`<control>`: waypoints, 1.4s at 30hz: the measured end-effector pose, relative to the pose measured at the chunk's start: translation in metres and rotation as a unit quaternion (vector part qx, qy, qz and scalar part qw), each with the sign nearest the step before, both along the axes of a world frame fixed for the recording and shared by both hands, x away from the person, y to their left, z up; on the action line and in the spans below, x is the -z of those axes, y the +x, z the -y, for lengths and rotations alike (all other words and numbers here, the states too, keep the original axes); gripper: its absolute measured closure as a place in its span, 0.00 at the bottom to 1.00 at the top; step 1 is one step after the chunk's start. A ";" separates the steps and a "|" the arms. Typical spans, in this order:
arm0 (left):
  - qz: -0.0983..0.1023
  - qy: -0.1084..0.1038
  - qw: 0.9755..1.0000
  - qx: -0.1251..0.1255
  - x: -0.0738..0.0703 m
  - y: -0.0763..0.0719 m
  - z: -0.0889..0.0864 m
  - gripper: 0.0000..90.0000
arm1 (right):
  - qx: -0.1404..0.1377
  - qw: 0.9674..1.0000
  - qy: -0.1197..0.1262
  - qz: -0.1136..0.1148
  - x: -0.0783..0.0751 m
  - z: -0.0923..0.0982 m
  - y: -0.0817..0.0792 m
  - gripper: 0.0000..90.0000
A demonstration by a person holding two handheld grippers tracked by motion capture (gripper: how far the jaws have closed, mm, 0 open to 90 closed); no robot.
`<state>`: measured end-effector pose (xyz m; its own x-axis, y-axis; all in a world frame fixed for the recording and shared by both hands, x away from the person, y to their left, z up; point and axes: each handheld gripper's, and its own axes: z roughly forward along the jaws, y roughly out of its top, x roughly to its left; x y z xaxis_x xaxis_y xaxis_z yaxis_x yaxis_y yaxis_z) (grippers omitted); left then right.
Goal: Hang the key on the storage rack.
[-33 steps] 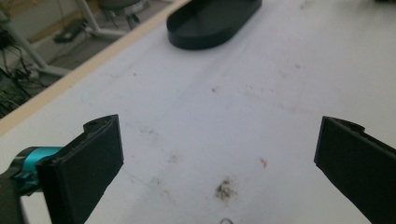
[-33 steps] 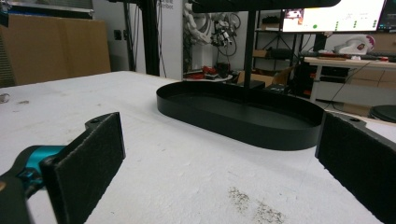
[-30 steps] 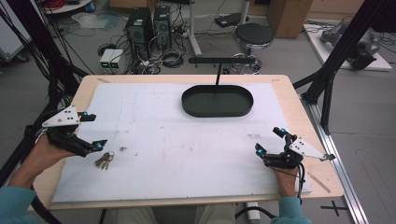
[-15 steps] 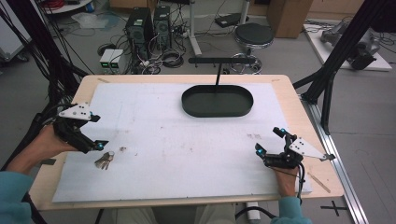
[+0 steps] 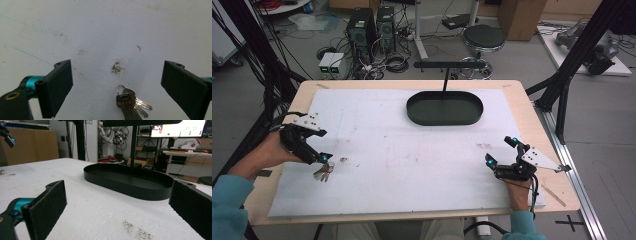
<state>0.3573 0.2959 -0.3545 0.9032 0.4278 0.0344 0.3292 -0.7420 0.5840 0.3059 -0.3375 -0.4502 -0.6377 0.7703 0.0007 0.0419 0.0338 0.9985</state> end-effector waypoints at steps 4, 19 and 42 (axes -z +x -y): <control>-0.012 0.012 1.000 0.003 0.007 0.005 0.004 0.12 | 0.000 1.000 0.000 -0.001 0.000 0.000 0.000 0.01; -0.056 0.050 0.997 0.006 0.022 0.014 0.009 0.18 | 0.001 1.000 -0.001 -0.002 0.000 0.000 0.000 0.01; -0.105 0.114 0.988 0.013 0.034 0.023 0.012 0.32 | 0.003 1.000 0.000 0.004 0.000 0.000 0.000 0.01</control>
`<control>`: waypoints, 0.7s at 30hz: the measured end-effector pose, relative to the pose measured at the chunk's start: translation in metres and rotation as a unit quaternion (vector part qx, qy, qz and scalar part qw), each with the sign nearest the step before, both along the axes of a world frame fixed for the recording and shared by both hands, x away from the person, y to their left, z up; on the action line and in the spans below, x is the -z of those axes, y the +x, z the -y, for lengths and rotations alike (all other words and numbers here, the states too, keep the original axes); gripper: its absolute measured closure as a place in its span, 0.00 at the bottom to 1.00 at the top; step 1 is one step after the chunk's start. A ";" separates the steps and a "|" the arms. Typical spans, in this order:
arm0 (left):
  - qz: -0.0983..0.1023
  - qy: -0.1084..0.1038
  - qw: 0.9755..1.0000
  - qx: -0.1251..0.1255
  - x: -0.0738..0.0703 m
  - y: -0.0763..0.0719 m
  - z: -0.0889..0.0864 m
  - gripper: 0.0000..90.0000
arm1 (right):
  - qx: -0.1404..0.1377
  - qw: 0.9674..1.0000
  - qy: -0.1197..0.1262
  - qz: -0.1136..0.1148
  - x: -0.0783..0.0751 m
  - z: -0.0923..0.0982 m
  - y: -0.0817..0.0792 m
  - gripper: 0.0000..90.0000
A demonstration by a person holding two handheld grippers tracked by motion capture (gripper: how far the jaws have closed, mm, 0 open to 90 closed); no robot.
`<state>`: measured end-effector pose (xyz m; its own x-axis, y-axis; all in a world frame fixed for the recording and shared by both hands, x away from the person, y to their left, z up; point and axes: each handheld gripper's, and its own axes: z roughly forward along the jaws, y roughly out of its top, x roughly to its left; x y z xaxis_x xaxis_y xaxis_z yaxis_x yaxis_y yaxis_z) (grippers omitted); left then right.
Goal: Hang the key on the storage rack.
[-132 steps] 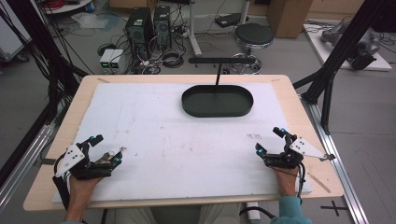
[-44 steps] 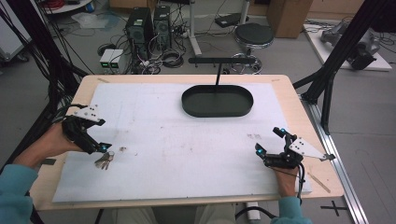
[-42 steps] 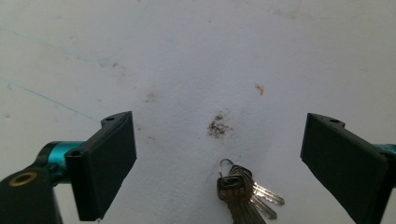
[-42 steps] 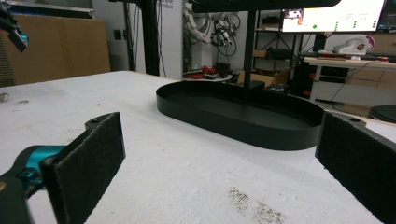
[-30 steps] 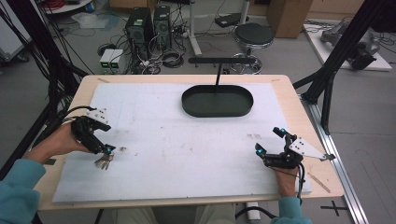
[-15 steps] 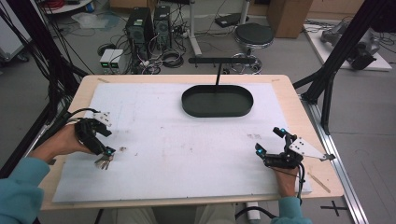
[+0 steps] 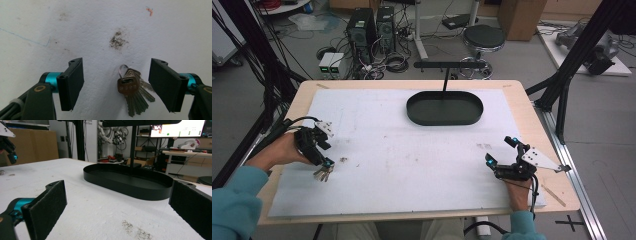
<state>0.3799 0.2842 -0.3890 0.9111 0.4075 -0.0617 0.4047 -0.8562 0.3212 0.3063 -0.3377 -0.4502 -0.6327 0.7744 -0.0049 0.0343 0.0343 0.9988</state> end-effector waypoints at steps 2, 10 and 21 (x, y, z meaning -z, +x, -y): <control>-0.003 0.000 1.000 -0.001 0.001 0.001 0.001 0.33 | 0.002 1.000 0.001 0.000 0.000 0.000 0.000 0.01; -0.020 0.011 1.000 0.007 0.005 0.002 0.003 0.41 | 0.002 1.000 0.001 -0.001 0.000 0.000 0.000 0.01; -0.029 0.019 0.999 0.016 0.009 0.000 0.005 0.54 | 0.002 1.000 0.001 0.000 0.000 0.000 0.000 0.01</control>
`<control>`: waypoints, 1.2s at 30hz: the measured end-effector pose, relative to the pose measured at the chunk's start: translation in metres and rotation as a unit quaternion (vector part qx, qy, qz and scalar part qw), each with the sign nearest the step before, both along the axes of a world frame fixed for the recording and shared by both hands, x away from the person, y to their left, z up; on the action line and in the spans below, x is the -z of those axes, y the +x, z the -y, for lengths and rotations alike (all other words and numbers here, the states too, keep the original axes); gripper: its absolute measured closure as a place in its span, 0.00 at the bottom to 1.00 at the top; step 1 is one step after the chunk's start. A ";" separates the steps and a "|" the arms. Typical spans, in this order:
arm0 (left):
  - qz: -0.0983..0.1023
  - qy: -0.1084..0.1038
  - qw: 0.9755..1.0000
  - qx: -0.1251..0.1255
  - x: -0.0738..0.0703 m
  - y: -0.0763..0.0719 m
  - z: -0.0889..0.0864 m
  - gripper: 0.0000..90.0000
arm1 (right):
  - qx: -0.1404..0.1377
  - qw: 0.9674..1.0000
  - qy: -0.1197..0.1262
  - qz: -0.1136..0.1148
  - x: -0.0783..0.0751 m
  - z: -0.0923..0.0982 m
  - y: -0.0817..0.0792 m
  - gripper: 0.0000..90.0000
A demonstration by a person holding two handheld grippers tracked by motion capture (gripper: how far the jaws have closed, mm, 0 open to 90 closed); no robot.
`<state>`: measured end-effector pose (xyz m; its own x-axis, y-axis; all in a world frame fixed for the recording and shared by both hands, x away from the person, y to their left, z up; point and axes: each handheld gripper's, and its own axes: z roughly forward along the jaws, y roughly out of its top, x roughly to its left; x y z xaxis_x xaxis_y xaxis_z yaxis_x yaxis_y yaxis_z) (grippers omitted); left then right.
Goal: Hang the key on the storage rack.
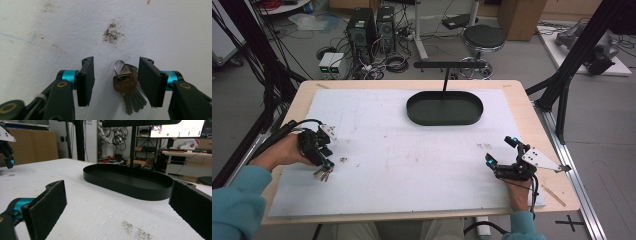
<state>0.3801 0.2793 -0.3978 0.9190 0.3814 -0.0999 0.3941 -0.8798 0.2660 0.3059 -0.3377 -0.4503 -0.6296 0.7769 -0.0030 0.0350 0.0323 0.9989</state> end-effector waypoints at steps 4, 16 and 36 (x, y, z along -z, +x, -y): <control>-0.003 0.004 1.000 0.002 0.001 0.000 0.001 0.59 | 0.000 1.000 0.000 0.000 0.000 0.000 0.000 0.01; -0.014 0.013 1.000 -0.003 0.003 -0.001 0.002 0.69 | 0.000 1.000 0.000 -0.001 0.000 0.000 0.000 0.01; -0.019 0.026 0.999 -0.006 0.002 -0.001 0.005 0.85 | 0.000 1.000 0.000 0.000 0.000 0.000 0.000 0.01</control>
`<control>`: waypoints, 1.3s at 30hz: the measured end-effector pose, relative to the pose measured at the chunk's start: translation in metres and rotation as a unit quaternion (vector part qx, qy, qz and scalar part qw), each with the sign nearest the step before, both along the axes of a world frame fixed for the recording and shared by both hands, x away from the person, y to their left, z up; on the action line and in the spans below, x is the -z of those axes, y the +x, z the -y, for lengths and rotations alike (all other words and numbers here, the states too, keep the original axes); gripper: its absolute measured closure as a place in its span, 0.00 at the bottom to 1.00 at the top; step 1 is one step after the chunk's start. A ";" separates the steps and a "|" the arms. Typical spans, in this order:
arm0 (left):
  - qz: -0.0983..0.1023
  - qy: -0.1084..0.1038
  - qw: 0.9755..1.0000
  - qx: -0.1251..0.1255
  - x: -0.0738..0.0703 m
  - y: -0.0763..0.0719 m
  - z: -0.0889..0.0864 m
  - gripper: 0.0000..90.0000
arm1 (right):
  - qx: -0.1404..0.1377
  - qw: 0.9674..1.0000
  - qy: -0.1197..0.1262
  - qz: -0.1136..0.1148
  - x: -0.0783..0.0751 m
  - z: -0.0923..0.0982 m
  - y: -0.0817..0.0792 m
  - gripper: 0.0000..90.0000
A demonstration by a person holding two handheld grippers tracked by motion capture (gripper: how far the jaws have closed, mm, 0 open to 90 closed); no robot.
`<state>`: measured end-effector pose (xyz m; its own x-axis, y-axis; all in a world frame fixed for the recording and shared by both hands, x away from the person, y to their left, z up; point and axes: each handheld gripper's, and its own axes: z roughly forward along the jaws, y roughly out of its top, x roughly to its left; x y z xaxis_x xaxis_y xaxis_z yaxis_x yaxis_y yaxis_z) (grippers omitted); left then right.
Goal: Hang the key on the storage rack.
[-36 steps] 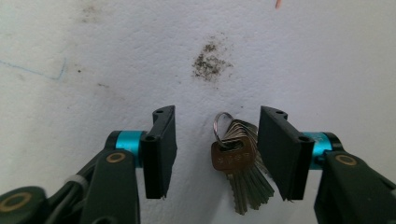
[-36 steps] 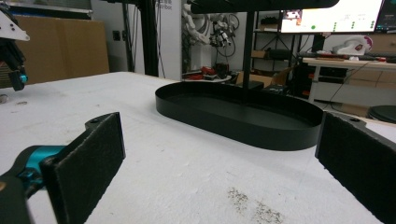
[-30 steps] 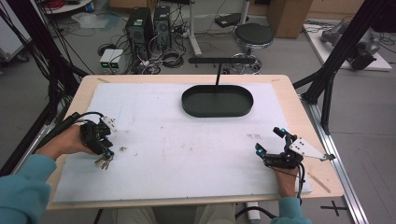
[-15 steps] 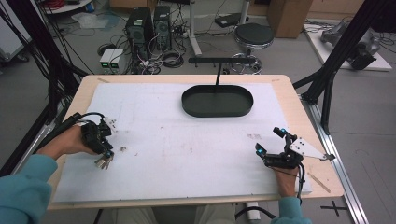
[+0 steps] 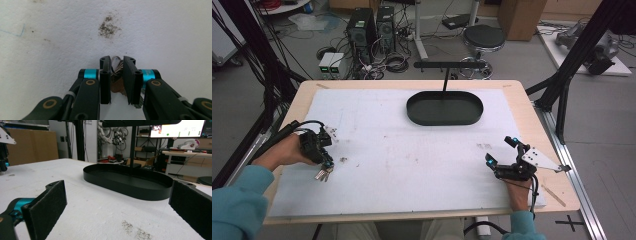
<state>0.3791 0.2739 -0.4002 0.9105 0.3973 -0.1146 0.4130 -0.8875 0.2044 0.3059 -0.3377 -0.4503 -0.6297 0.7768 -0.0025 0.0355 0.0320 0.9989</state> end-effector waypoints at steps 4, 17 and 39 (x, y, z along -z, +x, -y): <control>0.000 0.004 1.000 0.004 -0.001 -0.001 0.002 0.89 | 0.000 1.000 0.001 0.000 0.000 0.000 0.000 0.01; -0.010 0.007 1.000 0.014 -0.001 -0.005 0.004 0.97 | 0.000 1.000 0.001 -0.001 0.000 0.000 0.000 0.01; 0.006 -0.032 0.999 -0.003 -0.010 -0.003 -0.001 0.98 | 0.000 1.000 0.000 0.000 0.000 0.000 0.000 0.01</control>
